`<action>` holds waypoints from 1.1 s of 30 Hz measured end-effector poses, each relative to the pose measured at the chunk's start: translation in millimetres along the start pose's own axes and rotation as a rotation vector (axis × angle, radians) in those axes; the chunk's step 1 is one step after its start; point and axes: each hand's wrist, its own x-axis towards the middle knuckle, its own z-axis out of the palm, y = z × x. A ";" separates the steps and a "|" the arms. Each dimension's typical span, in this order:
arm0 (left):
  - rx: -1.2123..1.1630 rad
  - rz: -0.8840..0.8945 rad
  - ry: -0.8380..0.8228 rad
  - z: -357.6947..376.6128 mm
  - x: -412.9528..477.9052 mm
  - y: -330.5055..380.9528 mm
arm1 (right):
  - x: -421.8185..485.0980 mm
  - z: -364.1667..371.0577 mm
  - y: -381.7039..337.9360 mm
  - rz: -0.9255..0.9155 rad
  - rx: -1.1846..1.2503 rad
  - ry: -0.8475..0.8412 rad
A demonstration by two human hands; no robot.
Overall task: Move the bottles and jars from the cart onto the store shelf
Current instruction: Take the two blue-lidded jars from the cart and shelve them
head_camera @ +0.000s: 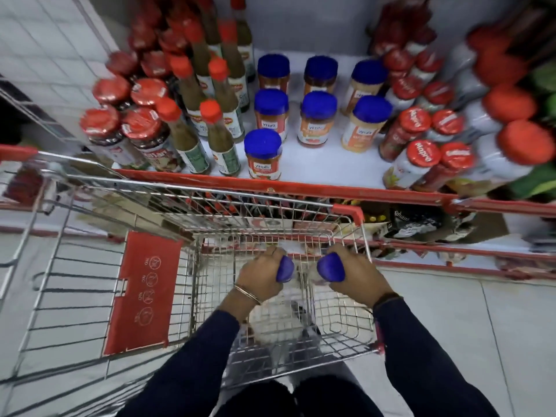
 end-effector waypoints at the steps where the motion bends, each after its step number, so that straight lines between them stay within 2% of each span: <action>1: 0.002 0.013 0.027 -14.7 -2.9 9.5 | -7.3 -14.5 -5.6 -0.007 0.003 0.022; 11: 0.038 0.226 0.309 -151.1 -2.5 91.9 | -36.9 -139.3 -45.4 -0.146 0.045 0.348; 15: 0.066 0.272 0.420 -181.2 21.7 108.5 | -22.0 -167.0 -52.6 -0.199 0.090 0.457; 17: 0.080 0.270 0.408 -185.7 38.3 109.7 | -8.2 -173.6 -52.8 -0.203 0.059 0.488; 26: 0.095 0.203 0.297 -179.5 89.9 105.5 | 58.4 -177.5 -43.3 -0.142 -0.052 0.372; 33: 0.068 0.208 0.254 -176.9 111.7 98.9 | 76.1 -174.7 -38.1 -0.123 -0.074 0.332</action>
